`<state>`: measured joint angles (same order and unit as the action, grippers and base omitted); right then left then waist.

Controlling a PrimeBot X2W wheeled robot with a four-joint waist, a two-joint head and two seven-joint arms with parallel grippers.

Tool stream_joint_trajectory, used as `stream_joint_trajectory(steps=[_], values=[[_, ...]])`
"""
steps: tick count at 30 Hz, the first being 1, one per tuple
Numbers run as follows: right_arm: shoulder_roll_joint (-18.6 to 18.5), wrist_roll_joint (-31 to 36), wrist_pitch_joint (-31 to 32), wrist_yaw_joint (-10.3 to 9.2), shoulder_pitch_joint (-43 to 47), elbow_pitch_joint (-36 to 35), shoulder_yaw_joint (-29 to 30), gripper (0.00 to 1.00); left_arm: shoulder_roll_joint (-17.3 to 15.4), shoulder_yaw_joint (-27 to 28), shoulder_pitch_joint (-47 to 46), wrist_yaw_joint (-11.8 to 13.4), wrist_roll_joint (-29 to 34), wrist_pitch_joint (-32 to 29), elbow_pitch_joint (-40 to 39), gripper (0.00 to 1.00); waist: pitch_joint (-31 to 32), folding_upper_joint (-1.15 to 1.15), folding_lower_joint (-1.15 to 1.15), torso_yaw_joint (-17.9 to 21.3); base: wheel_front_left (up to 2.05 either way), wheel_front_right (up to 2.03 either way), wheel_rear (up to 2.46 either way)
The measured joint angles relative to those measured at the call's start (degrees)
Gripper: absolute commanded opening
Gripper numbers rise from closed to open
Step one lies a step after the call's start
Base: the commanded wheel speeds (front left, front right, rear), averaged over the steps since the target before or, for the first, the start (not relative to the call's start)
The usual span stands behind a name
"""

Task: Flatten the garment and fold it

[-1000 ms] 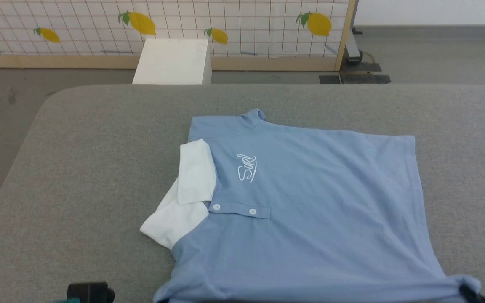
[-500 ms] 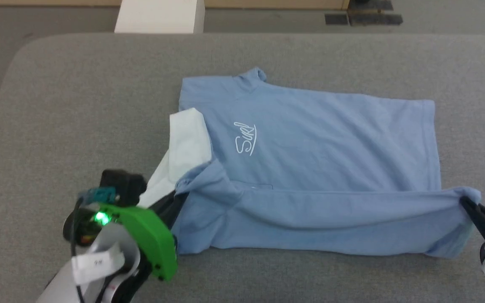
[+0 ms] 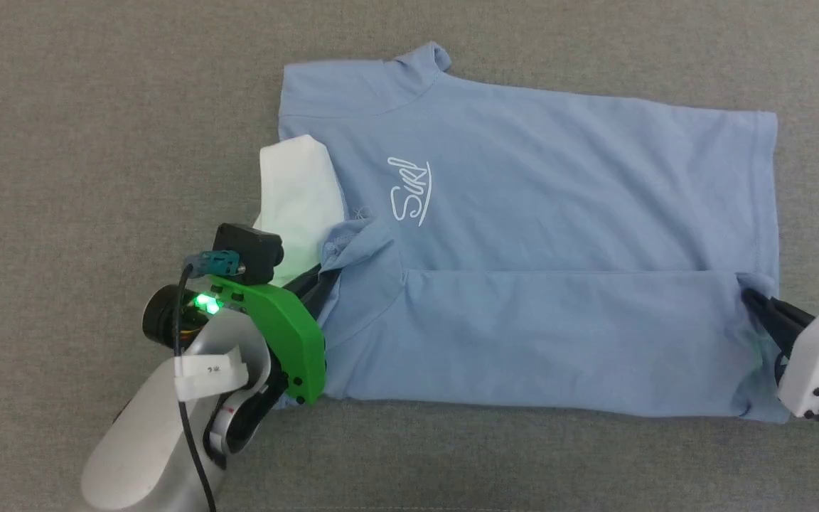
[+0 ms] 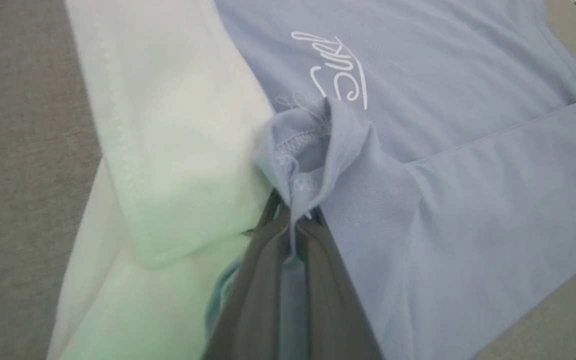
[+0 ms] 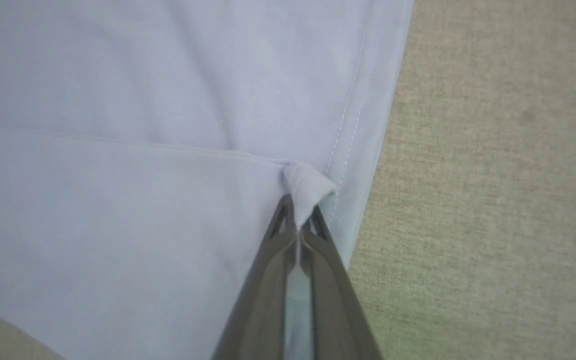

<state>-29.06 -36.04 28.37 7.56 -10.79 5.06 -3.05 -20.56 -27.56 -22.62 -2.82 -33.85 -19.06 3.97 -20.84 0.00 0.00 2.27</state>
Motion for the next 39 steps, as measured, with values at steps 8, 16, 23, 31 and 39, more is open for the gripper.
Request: stream_joint_trajectory(steps=[8,16,23,31,39], values=[[-1.24,-1.90,-2.74,0.01,-5.26,5.93,-3.86,0.00,3.26,-1.38,-3.70,-0.52,0.96,4.03,7.00,0.00,-2.78,0.00,0.00,-0.06,0.00,0.00,0.00],[-2.42,-3.63,-4.00,0.04,-7.55,8.38,-6.05,1.00,5.16,-1.36,-5.50,-0.38,0.75,4.61,10.26,1.00,-2.26,0.00,0.00,-0.38,0.00,0.00,0.00],[-2.91,-4.38,-4.79,0.01,-6.14,7.87,-6.10,1.00,4.58,0.15,-3.35,1.32,-0.36,6.19,8.94,1.00,1.10,0.00,0.00,-0.37,0.00,0.00,0.00],[-1.30,-1.14,-10.06,0.00,-0.03,2.24,2.41,1.00,2.34,4.61,5.55,6.86,0.49,14.70,-1.26,1.00,6.58,0.00,0.00,-0.15,0.00,0.00,0.00],[9.05,11.45,-18.95,-0.01,7.94,-5.88,13.97,1.00,2.49,7.02,15.90,12.30,4.53,27.50,-9.60,1.00,11.84,0.00,0.00,0.00,0.00,0.00,0.00]])
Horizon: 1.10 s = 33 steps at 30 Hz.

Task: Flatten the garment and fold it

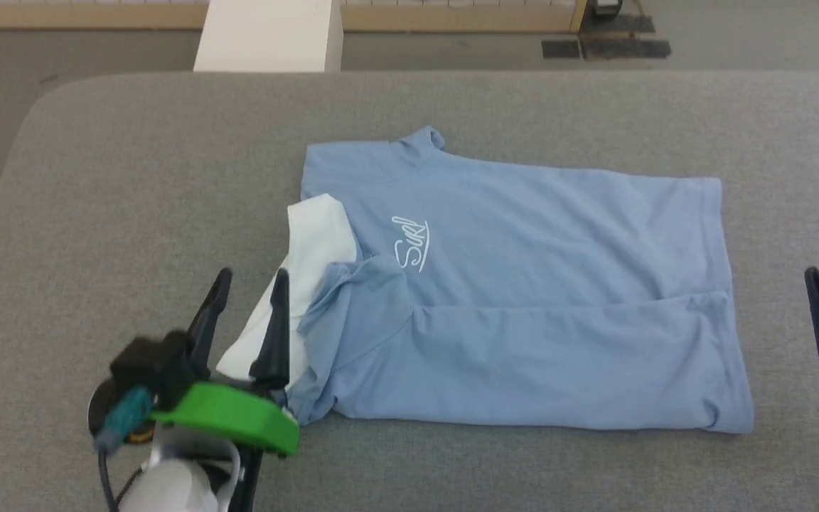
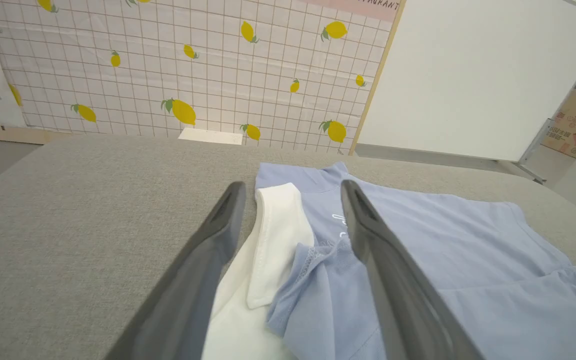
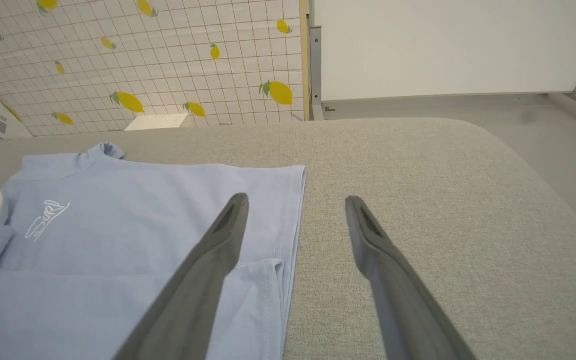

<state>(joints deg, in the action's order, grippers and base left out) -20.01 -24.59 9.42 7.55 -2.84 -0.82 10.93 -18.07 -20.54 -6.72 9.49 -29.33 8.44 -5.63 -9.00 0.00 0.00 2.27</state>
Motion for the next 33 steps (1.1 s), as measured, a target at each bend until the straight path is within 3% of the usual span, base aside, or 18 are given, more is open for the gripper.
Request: stream_joint_trajectory(steps=[5,12,18,23,28,33], values=[[7.11,7.34,-5.14,0.01,4.81,-4.94,3.28,1.00,1.07,0.81,5.39,1.69,2.65,5.22,-2.19,1.00,2.27,0.00,0.00,-0.07,0.00,0.00,0.00],[15.32,15.56,-13.32,0.01,10.32,-7.58,5.50,1.00,5.17,3.31,12.12,2.13,6.66,6.22,-3.41,1.00,4.32,0.00,0.00,-0.92,0.00,0.00,0.00],[16.88,17.12,-16.05,0.01,12.73,-6.17,5.90,1.00,8.69,5.14,16.95,0.32,8.25,6.30,-2.32,1.00,6.09,0.00,0.00,-1.16,0.00,0.00,0.00],[16.99,17.71,-16.35,0.01,12.89,-6.15,6.60,1.00,8.78,6.33,17.25,-0.73,9.34,6.03,-0.62,1.00,6.81,0.00,0.00,-0.77,0.00,0.00,0.00],[16.99,17.67,-16.33,0.01,12.82,-6.17,6.70,1.00,7.75,5.01,15.40,-1.96,7.92,-3.31,0.26,1.00,6.18,0.00,0.00,-0.38,0.00,0.00,0.00],[17.01,17.36,-16.34,0.01,12.49,-5.33,6.26,1.00,6.27,2.86,10.63,-2.68,5.61,-16.60,2.35,1.00,5.00,0.00,0.00,0.34,0.00,0.00,0.00]])
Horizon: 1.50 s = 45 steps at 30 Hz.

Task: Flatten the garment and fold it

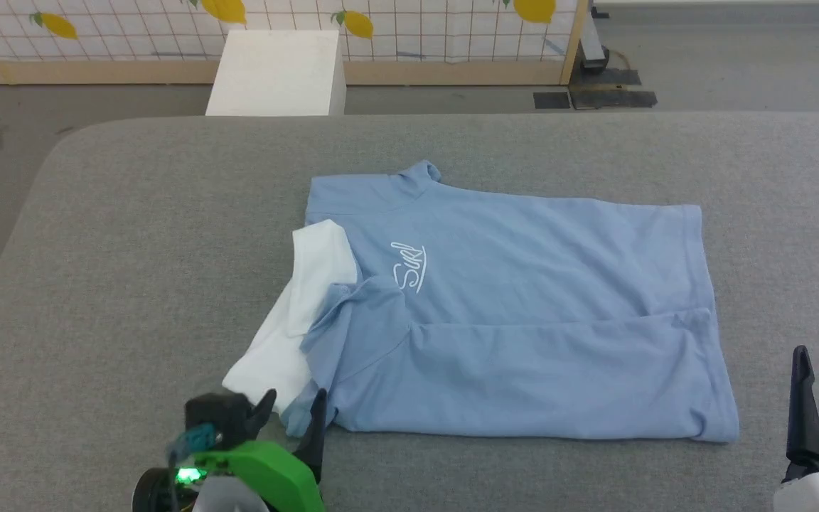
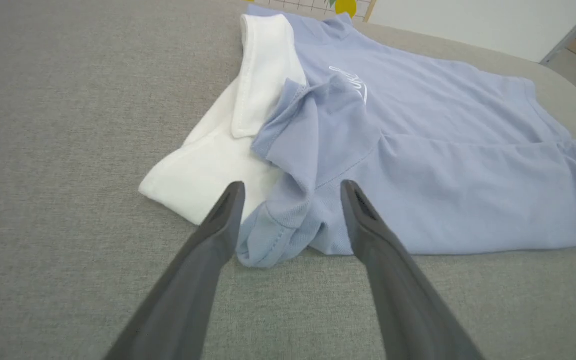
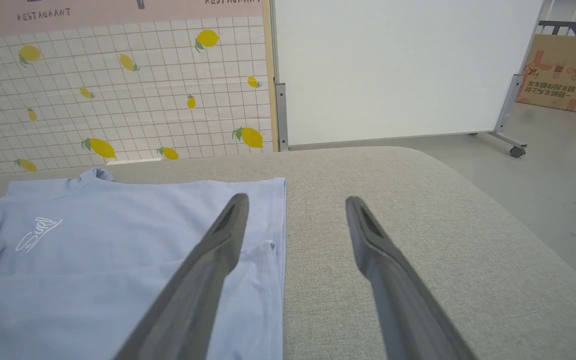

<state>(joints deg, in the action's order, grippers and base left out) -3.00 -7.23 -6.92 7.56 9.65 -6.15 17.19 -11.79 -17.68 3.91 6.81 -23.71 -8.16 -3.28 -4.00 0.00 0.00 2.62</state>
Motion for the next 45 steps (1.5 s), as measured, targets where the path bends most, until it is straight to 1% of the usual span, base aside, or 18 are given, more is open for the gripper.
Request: stream_joint_trajectory(steps=[3,4,8,11,14,15,17,20,24,26,27,28,29,34,38,40,43,45], values=[[0.00,-0.07,-0.02,0.00,-0.33,0.62,-0.44,1.00,-0.33,-0.65,-2.12,-0.01,-0.96,-6.36,1.12,1.00,-0.75,0.00,0.00,0.64,0.00,0.00,0.00],[0.00,-0.07,-0.15,0.00,-0.48,0.79,-0.59,1.00,-0.33,-0.66,-2.72,0.48,-1.10,-8.14,1.53,1.00,-1.00,0.00,0.00,0.92,0.00,0.00,0.00],[0.01,-0.07,-0.18,0.00,-0.91,1.29,-0.74,1.00,-0.44,-0.18,-4.25,3.85,-1.05,-13.34,2.88,1.00,-1.90,0.00,0.00,2.15,0.00,0.00,0.00],[0.01,-0.07,-0.19,0.00,-1.20,1.53,-0.65,1.00,-0.45,0.58,-5.05,6.27,-0.98,-15.28,3.76,1.00,-2.72,0.00,0.00,2.89,0.00,0.00,0.00],[0.01,-0.07,-0.25,0.00,-1.44,1.62,-0.65,1.00,-0.23,1.45,-5.50,8.09,-0.99,-16.39,4.54,1.00,-3.50,0.00,0.00,3.51,0.00,0.00,0.00],[0.01,-0.21,-0.38,0.00,-1.71,1.69,-0.65,1.00,0.29,2.43,-5.71,11.02,-1.00,-18.95,5.84,1.00,-4.70,0.00,0.00,4.02,0.00,0.00,0.00],[0.01,-0.32,-0.43,0.00,-2.17,1.70,-0.65,1.00,0.64,2.90,-5.88,12.33,-1.00,-19.26,6.08,1.00,-5.36,0.00,0.00,4.15,0.00,0.00,0.00],[0.01,-0.36,-0.44,0.00,-2.98,1.74,-0.68,1.00,0.94,3.57,-6.64,13.45,-1.00,-19.48,6.24,1.00,-6.45,0.00,0.00,4.25,0.00,0.00,0.00],[0.01,-0.42,-0.51,0.00,-3.84,1.86,-0.76,1.00,2.32,4.98,-7.83,14.47,-2.86,-19.76,6.92,1.00,-7.94,0.00,0.00,4.24,0.00,0.00,0.00],[0.01,-0.43,-0.52,0.00,-4.22,1.97,-0.85,1.00,2.99,5.69,-8.47,14.47,-4.02,-19.78,7.59,1.00,-8.59,0.00,0.00,4.22,0.00,0.00,0.00],[0.01,-0.43,-0.52,0.00,-4.43,2.02,-0.87,1.00,3.07,5.82,-8.94,14.41,-4.13,-19.79,8.05,0.92,-8.94,0.00,0.00,4.21,0.00,0.00,0.00],[0.01,-0.43,-0.52,0.00,-4.67,2.08,-0.91,1.00,3.09,5.84,-9.38,14.28,-4.16,-19.75,8.38,0.48,-9.28,0.00,0.00,4.19,0.00,0.00,0.00],[0.01,-0.43,-0.52,0.00,-4.89,2.10,-0.97,1.00,3.11,5.79,-9.80,13.77,-4.32,-19.74,8.60,0.00,-9.53,0.00,0.00,4.18,0.00,0.00,0.00],[-0.01,-0.42,-0.51,0.00,-5.73,2.11,-1.29,1.00,3.10,5.78,-11.62,10.82,-6.31,-18.27,9.92,0.00,-10.43,0.00,0.00,4.14,0.00,0.00,0.00],[-0.56,-0.40,-0.14,0.00,-6.11,1.94,-1.64,1.00,3.18,5.69,-11.55,9.38,-6.64,-15.96,9.42,0.00,-10.18,0.00,0.00,3.94,0.00,0.00,0.00],[-1.42,-0.45,0.57,0.00,-6.12,1.77,-2.14,1.00,3.07,5.53,-11.20,9.12,-6.62,-15.37,8.72,0.00,-10.02,0.00,0.00,3.77,0.00,0.00,0.00],[-3.31,-2.04,5.04,0.00,-6.16,1.81,-3.87,1.00,2.90,5.34,-10.51,8.79,-6.64,-14.95,7.23,0.00,-9.83,0.00,0.00,3.44,0.00,0.00,0.00],[-4.66,-4.12,10.93,0.01,-6.20,2.25,-5.02,1.00,2.82,5.27,-9.93,8.62,-6.65,-14.88,6.17,0.00,-9.81,0.00,0.00,3.33,0.00,0.00,0.00]])
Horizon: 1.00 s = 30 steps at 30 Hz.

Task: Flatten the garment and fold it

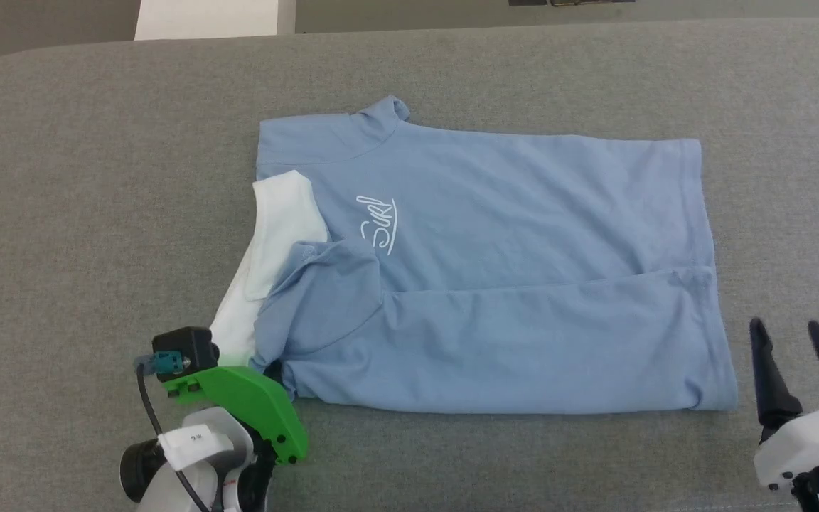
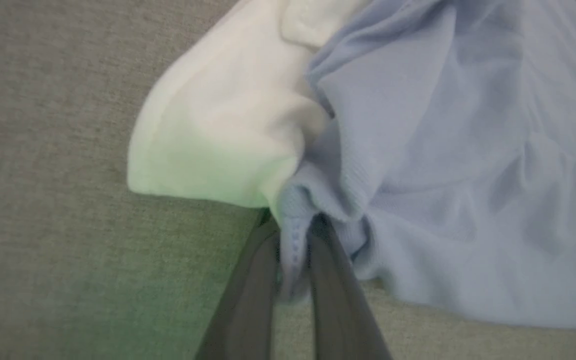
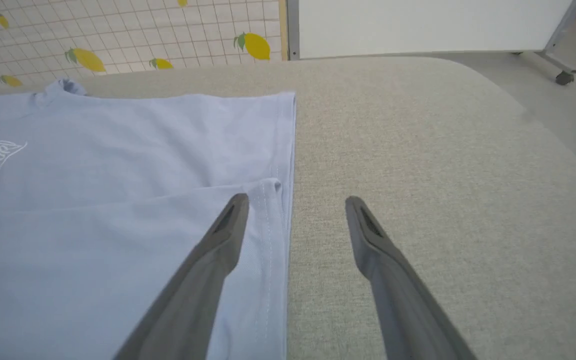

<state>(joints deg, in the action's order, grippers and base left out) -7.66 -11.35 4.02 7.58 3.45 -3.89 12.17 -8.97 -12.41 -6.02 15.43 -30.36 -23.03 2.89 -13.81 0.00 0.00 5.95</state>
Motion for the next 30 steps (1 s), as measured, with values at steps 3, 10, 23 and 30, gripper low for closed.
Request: stream_joint_trajectory(steps=[3,10,23,30], values=[[-1.49,-2.20,10.81,0.01,0.09,1.08,-0.97,1.00,-0.08,-0.37,0.49,0.00,0.01,-0.01,-1.20,0.00,-0.04,0.00,0.00,-0.03,0.00,0.00,0.00],[-3.61,-3.97,25.93,-0.01,0.17,2.45,-2.35,1.00,-0.10,-1.07,0.54,0.00,0.02,-0.09,-2.55,0.00,-0.77,0.00,0.00,-0.29,0.00,0.00,0.00],[-5.11,-7.42,30.76,-0.01,-4.13,5.77,-4.39,0.00,-0.10,-1.91,-0.52,0.00,0.13,-0.08,-2.86,0.00,-2.93,0.00,0.00,-1.26,0.00,0.00,0.00],[-5.48,-8.49,29.86,-0.01,-4.90,5.56,-2.86,0.00,-0.07,-0.83,0.07,-0.23,-1.02,0.96,-2.61,0.00,-1.72,0.00,0.00,-1.31,0.00,0.00,0.00]])
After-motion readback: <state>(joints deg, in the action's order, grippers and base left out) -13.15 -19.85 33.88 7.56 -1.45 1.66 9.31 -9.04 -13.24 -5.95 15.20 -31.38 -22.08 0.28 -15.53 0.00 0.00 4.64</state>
